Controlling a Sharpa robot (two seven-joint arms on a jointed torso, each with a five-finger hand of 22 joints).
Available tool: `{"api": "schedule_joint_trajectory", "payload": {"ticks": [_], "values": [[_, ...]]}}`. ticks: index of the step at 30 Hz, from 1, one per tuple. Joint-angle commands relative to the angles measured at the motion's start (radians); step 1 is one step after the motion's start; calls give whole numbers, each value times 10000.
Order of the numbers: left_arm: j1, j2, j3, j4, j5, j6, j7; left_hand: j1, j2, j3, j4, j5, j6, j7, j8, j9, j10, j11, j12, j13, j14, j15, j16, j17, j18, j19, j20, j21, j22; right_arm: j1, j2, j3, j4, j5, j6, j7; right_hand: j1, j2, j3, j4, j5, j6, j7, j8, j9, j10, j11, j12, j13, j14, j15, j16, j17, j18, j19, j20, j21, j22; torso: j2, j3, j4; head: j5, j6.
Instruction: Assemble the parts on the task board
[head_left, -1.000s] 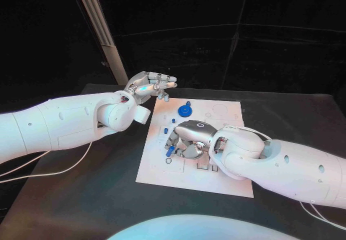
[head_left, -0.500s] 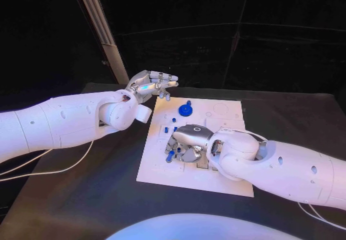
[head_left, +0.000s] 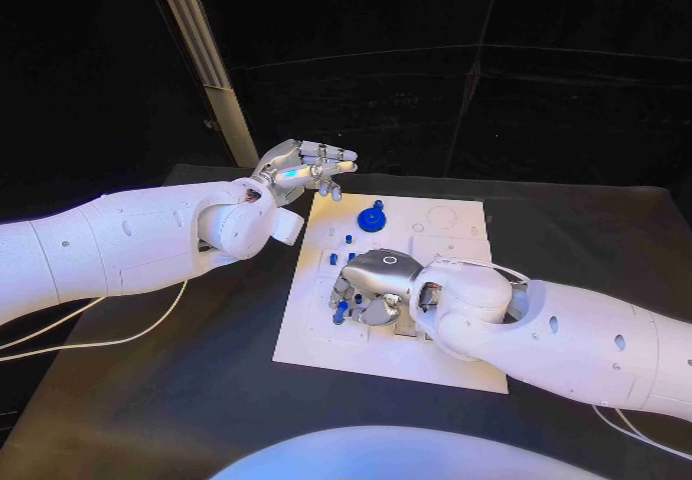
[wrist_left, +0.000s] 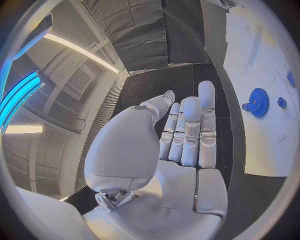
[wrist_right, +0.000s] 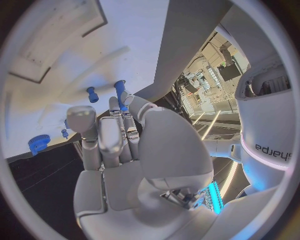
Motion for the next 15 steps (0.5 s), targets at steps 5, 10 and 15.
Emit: {"api": "schedule_joint_trajectory", "payload": {"ticks": [5, 10, 15], "values": [[19, -7, 7, 17, 37, 130, 43, 15, 76, -49, -17, -12, -52, 10, 37, -11, -15, 33, 56, -2, -73, -2, -52, -12, 63, -88, 7, -46, -16, -2, 141, 6, 14, -742, 335, -142, -103, -7, 75, -11, 24, 6, 49, 34, 9, -13, 41, -81, 10, 150, -8, 28, -15, -37, -28, 47, -9, -15, -2, -2, -3, 4, -20], [19, -15, 7, 22, 37, 131, 38, 15, 76, -49, -17, -12, -52, 10, 37, -11, -15, 33, 56, -2, -73, -2, -52, -12, 63, -88, 7, -46, -16, -20, 197, 5, 71, -963, 433, -142, -147, -69, 54, -18, 23, 2, 50, 21, 6, -14, 47, -110, 12, 140, -1, 16, -46, -34, -44, 55, -16, -28, -4, 1, -2, 0, -29], [19, -24, 7, 28, 37, 140, 30, 15, 76, -49, -17, -12, -52, 10, 37, -11, -15, 33, 56, -2, -73, -2, -52, -12, 63, -88, 7, -46, -16, -27, 235, 1, 87, -1115, 304, -115, -401, -268, -33, 60, 50, -285, 146, -165, -69, -328, 155, -377, -37, 106, 92, -19, -133, -15, -149, 120, -112, -183, -11, -5, 0, -7, -35]]}}
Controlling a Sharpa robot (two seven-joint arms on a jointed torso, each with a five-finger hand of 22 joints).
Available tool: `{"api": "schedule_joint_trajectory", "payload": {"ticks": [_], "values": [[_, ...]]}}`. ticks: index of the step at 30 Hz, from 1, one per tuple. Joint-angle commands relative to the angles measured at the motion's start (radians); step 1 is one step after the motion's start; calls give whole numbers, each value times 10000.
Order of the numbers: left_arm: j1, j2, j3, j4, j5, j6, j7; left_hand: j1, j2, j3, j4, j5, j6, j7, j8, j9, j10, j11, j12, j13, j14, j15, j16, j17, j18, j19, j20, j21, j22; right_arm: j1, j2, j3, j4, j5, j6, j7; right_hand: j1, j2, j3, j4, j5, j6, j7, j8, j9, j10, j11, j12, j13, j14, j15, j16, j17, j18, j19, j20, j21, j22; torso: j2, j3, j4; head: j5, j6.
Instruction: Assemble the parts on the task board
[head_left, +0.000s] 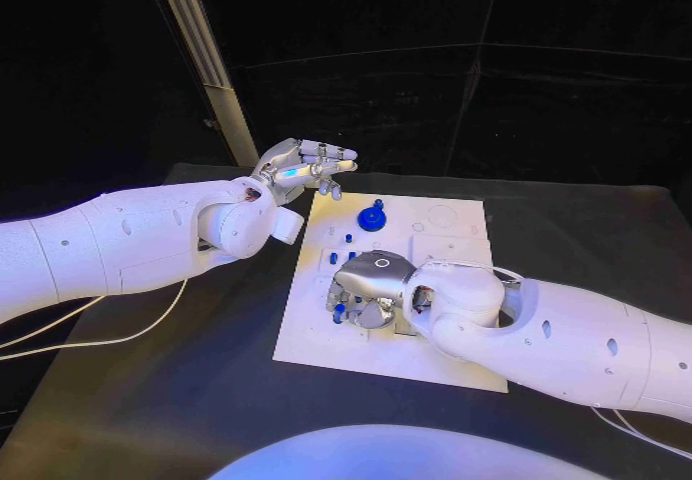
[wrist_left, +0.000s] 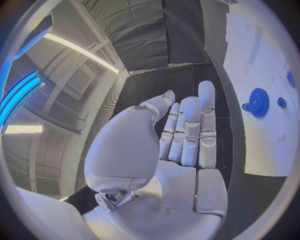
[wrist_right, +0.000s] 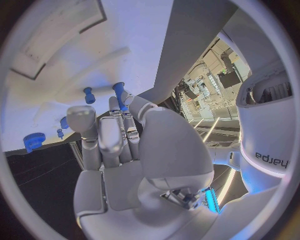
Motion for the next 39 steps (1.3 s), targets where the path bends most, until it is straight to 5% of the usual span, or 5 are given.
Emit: {"api": "schedule_joint_trajectory", "payload": {"ticks": [1, 11, 25, 32, 39], "values": [[19, -10, 8, 21, 37, 132, 35, 15, 76, -49, -17, -12, -52, 10, 37, -11, -15, 33, 56, -2, -73, -2, -52, -13, 63, -88, 7, -46, -16, 4, 33, 0, 53, -404, -54, 38, -246, -113, -57, 83, 56, -300, 100, -192, -85, -374, 96, -269, -67, 96, 136, -25, -56, 1, -136, 75, -179, -210, -2, -6, -2, -12, -2], [20, -34, 8, 27, 37, 133, 20, 15, 76, -49, -17, -12, -52, 10, 37, -11, -15, 33, 56, -2, -73, -2, -52, -13, 63, -88, 7, -46, -16, -3, -99, -9, 163, -347, -1054, 245, -728, -680, -963, 255, 148, -1693, 289, -226, -222, -2052, 409, -593, -47, -293, 400, -666, -1095, 318, -1023, 360, -1441, -1977, -5, 6, -8, -31, 86], [18, -125, 6, 40, 37, 126, 4, 15, 76, -49, -17, -12, -52, 10, 37, -11, -15, 33, 56, -2, -73, -2, -52, -13, 63, -88, 7, -46, -16, 180, -2571, 37, 1548, 2447, -3039, 329, -814, -311, -2220, 723, 543, -1332, 296, 96, -42, -807, 246, 683, 207, 2, 294, -153, -393, 166, -383, 314, -899, -1150, -51, -20, -56, -351, 247], [19, -201, 4, 85, 37, 101, 2, 15, 76, -49, -17, -12, -52, 10, 37, -11, -15, 33, 56, -2, -73, -2, -52, -13, 63, -88, 7, -46, -16, 410, -4463, 55, 2158, 4032, -2795, -1190, -2037, -508, -3401, 1968, 1941, -727, -297, 538, 95, 1350, -403, 2492, 1424, 310, -246, 775, 971, -165, 500, -217, 480, 797, -100, -53, -167, -703, 339], [20, -227, 2, 120, 38, 95, 2, 34, 91, -71, -36, -13, -53, 7, 49, -10, -24, 30, 84, -1, -85, -5, -56, -49, 65, -84, 6, -64, -37, 434, -5406, 46, 2616, 3582, -1996, -3044, -1740, -301, -5076, 3628, 1653, -888, -458, 1295, 387, 502, -519, 5773, 5283, 377, -339, 1304, 1715, -341, 796, -368, 1266, 1959, -127, -52, -289, -864, 355]]}}
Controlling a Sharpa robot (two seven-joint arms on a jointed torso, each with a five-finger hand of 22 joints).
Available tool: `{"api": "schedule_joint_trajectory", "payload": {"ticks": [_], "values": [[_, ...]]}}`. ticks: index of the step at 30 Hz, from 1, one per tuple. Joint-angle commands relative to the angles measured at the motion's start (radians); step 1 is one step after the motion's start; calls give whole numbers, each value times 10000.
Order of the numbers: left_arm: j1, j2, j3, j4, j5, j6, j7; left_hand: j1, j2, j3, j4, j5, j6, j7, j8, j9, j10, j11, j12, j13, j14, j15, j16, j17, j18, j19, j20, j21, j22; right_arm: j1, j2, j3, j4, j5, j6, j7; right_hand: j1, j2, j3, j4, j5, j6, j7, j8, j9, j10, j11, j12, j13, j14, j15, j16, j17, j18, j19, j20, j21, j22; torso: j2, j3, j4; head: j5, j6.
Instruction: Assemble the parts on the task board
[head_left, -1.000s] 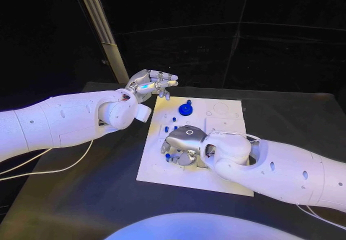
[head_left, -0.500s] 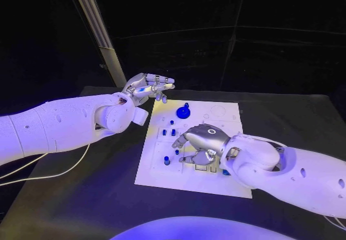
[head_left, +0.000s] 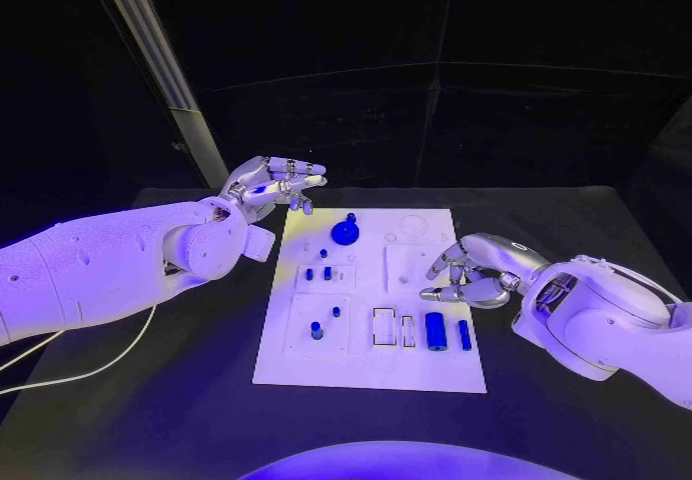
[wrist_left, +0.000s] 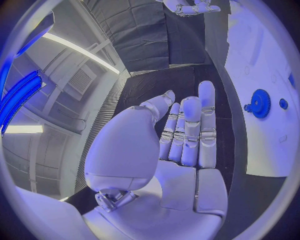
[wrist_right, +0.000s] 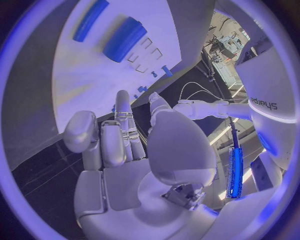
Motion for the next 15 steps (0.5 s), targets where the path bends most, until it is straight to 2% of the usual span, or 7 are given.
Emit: {"api": "schedule_joint_trajectory", "payload": {"ticks": [1, 6, 11, 15], "values": [[19, -6, 6, 43, 36, 78, 42, 34, 91, -41, -5, -13, -53, 7, 49, -10, -24, 30, 15, -2, -85, -5, -57, -11, 65, -84, 6, -64, -9, 12, -148, -4, 170, 104, 592, -1675, 56, 80, -431, 407, -51, -94, 4, 210, 85, 9, -16, 1182, 1454, 396, -82, 170, 280, -139, 126, 15, 253, 401, -15, -5, -80, -88, 3], [19, -44, 5, 83, 36, 77, 43, 34, 91, -41, -5, -13, -53, 7, 49, -10, -24, 30, 15, -2, -85, -5, -57, -11, 65, -84, 6, -64, -9, -71, -287, -17, 268, -141, 1192, -2420, -291, 324, -1084, 460, -96, -228, 5, 515, 242, 134, -43, 2507, 3192, 458, -86, 448, 745, -230, 272, 9, 599, 938, -22, -9, -62, -174, -8], [19, -88, 4, 107, 36, 69, 44, 34, 91, -41, -5, -13, -53, 7, 49, -10, -24, 30, 15, -2, -85, -5, -57, -11, 65, -84, 6, -64, -9, -229, -191, -26, 286, -242, 1550, -2731, -518, 381, -1385, 474, -197, -275, -20, 687, 344, 366, -46, 3318, 4193, 506, -78, 646, 1119, -265, 334, 0, 759, 1190, -15, 0, -55, -161, -14], [19, -112, 3, 121, 36, 71, 43, 34, 91, -41, -5, -13, -53, 7, 49, -10, -24, 30, 15, -2, -85, -5, -57, -11, 65, -84, 6, -64, -9, -340, -63, -30, 253, -324, 1792, -2893, -642, 385, -1522, 483, -240, -308, -27, 784, 410, 460, -51, 3676, 4645, 515, -79, 710, 1235, -270, 332, 0, 792, 1235, -20, -7, -31, -170, -17]]}}
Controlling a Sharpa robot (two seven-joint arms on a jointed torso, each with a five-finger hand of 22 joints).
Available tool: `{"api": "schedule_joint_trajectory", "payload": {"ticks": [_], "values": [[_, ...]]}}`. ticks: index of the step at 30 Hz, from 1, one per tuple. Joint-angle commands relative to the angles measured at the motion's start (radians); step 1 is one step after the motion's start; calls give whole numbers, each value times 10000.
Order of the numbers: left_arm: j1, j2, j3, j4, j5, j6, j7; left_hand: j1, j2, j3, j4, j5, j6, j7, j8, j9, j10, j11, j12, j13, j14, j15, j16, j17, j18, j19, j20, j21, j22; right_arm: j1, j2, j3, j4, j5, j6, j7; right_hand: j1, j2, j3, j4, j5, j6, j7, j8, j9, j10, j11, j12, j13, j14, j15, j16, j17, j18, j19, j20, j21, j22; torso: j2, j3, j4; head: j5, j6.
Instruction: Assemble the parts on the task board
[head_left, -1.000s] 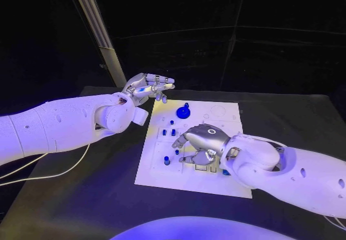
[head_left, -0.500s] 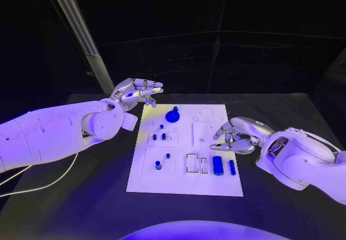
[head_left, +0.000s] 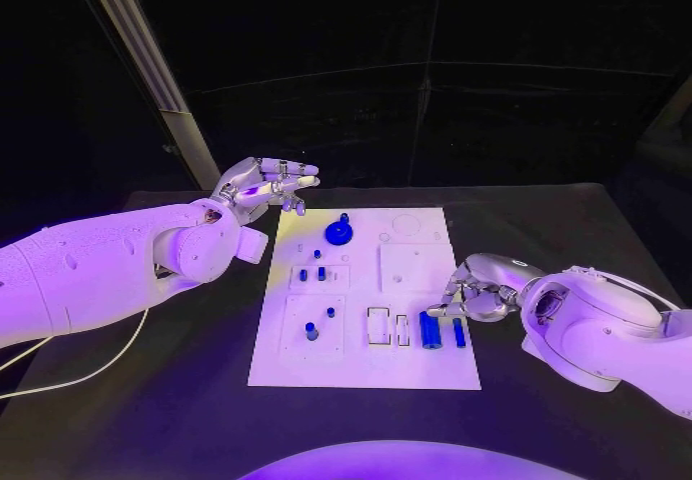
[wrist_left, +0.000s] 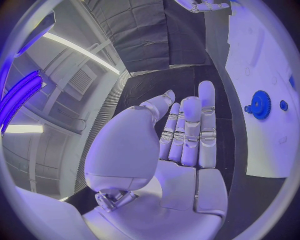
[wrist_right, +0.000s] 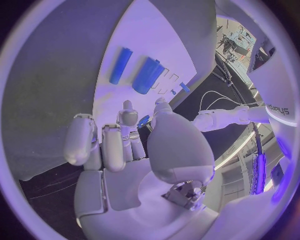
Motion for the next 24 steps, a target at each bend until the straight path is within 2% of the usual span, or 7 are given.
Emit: {"api": "schedule_joint_trajectory", "payload": {"ticks": [1, 11, 18, 24], "values": [[19, -20, 7, 38, 36, 69, 48, 34, 91, -42, -6, -13, -53, 7, 50, -10, -24, 30, 15, -2, -85, -5, -57, -8, 65, -84, 6, -64, -10, -65, 117, -2, -8, -236, 711, -633, -150, -35, -113, -4, -80, -98, 8, 76, 41, 106, 12, 200, 258, 552, -45, 59, 52, -115, 82, -1, 47, 26, -3, -3, 30, -3, -12], [19, -49, 5, 50, 36, 62, 54, 34, 91, -42, -6, -13, -53, 7, 50, -10, -24, 30, 15, -2, -85, -5, -57, -8, 65, -84, 6, -64, -10, -214, 565, -9, -136, -352, 904, -717, -224, 29, -186, -10, 20, -109, -10, 213, 140, 152, -1, 455, 620, 549, -52, 90, 98, -119, 74, 4, 76, 65, 0, 0, 18, 49, -7], [19, -58, 4, 52, 36, 55, 50, 34, 91, -42, -6, -13, -53, 7, 50, -10, -24, 30, 15, -2, -85, -5, -57, -8, 65, -84, 6, -64, -10, -297, 758, -11, -226, -461, 1302, -755, -61, 152, -209, -34, 301, -102, -38, 360, 257, 173, -23, 599, 878, 547, -67, 112, 132, -125, 72, 0, 111, 116, 9, -4, 21, 72, -23], [19, -67, 3, 53, 36, 60, 42, 34, 91, -42, -6, -13, -53, 7, 50, -10, -24, 30, 15, -2, -85, -5, -57, -8, 65, -84, 6, -64, -10, -362, 911, -12, -334, -903, 1615, -897, 94, 170, -240, -58, 405, -84, -57, 447, 330, 172, -38, 633, 975, 541, -77, 113, 130, -128, 70, -3, 126, 141, 13, -5, 27, 101, -38]]}}
